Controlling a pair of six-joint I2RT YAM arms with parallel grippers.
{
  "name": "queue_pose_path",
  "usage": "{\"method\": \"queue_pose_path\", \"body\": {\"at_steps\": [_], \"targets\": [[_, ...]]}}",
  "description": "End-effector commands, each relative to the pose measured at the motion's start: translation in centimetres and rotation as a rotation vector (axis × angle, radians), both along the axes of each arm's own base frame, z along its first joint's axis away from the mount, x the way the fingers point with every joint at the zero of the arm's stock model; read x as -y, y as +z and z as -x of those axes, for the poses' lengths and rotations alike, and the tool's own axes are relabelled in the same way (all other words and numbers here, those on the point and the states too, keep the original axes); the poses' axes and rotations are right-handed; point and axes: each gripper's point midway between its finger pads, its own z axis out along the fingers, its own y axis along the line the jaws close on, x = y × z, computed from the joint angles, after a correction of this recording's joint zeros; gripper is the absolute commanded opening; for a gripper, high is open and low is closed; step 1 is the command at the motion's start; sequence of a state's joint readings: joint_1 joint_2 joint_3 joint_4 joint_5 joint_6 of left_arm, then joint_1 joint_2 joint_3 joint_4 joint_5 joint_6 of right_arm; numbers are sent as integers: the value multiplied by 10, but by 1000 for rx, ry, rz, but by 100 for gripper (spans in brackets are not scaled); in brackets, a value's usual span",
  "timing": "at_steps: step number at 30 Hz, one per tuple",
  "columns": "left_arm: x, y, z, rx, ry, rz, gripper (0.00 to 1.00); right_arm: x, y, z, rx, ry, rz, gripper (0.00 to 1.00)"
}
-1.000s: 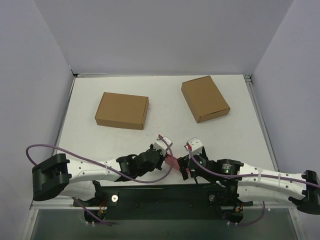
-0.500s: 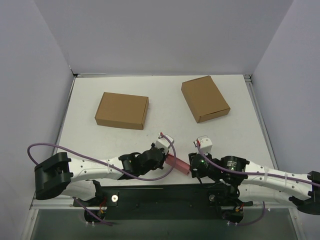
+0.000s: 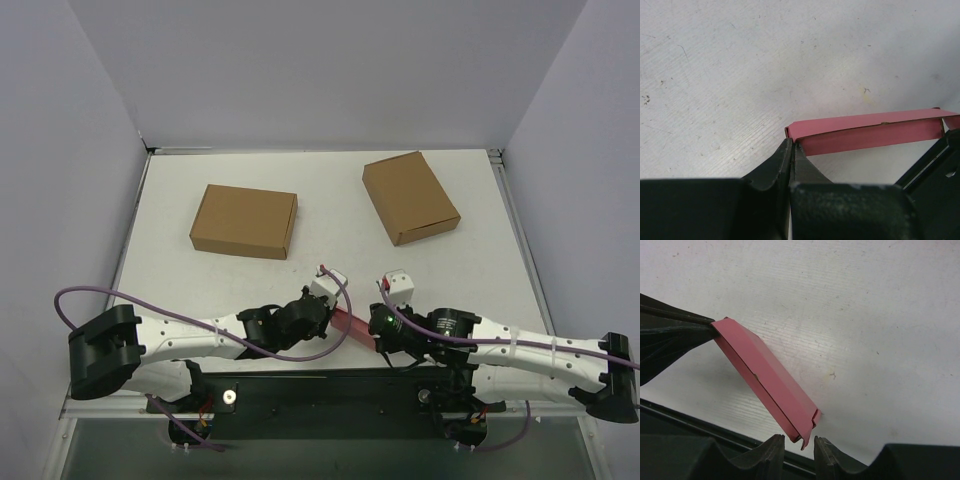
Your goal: Fold the paper box
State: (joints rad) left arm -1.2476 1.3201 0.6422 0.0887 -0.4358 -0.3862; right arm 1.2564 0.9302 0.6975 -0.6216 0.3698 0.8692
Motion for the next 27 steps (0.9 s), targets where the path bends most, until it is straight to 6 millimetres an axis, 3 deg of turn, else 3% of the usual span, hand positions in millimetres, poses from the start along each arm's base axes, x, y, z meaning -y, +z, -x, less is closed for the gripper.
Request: {"method": "queue_pose_path", "body": {"at_steps": [1,9,27], "targets": [[-34,-47,19,-106,-21,-197,0,-4,-2,-6,17,-35,-9,30],[-35,-45,18,-103,-20,-199,0,-1,-6,-6,5,-73,2,22],[-34,-43,17,-95,-22,-212,0,15,-6,-3,0,-108,43,20]]}}
